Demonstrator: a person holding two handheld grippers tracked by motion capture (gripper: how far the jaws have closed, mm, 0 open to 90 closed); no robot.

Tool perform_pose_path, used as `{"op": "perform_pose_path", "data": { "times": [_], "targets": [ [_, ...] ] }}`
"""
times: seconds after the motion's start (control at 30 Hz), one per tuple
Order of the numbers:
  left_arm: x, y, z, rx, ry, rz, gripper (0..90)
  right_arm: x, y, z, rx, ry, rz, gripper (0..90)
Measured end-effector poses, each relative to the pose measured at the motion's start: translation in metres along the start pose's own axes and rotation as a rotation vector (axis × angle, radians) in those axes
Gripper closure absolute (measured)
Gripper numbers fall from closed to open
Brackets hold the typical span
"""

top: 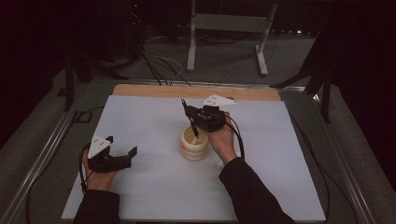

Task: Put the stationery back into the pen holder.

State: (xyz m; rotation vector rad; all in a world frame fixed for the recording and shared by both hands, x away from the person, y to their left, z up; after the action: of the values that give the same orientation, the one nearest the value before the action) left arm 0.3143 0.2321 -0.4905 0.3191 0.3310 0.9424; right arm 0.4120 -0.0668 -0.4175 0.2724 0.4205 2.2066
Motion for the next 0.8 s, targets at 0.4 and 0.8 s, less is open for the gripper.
{"op": "perform_pose_path", "data": {
  "times": [0.4, 0.8],
  "targets": [
    [-0.0002, -0.0007, -0.0002, 0.002, 0.000, -0.001, 0.0, 0.0014, -0.0036, -0.0070, 0.016, -0.004, 0.002, 80.0],
    [-0.0001, -0.0007, -0.0003, 0.002, 0.002, -0.003, 0.0, 0.0013, -0.0100, -0.0091, 0.016, -0.019, -0.020, 79.8]
  ]
}}
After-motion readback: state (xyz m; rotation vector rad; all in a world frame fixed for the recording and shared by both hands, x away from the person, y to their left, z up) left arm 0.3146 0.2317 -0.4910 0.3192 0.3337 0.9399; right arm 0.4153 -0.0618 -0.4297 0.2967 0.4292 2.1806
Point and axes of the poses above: each handheld gripper's, and its own axes: y roughly backward along the jaws, z roughly out of its top, x roughly to its left, the point moved 4 cm from there along -y, roughly forward along the jaws, and after that the axes turned 10 degrees about -z, right-handed, at the moved point
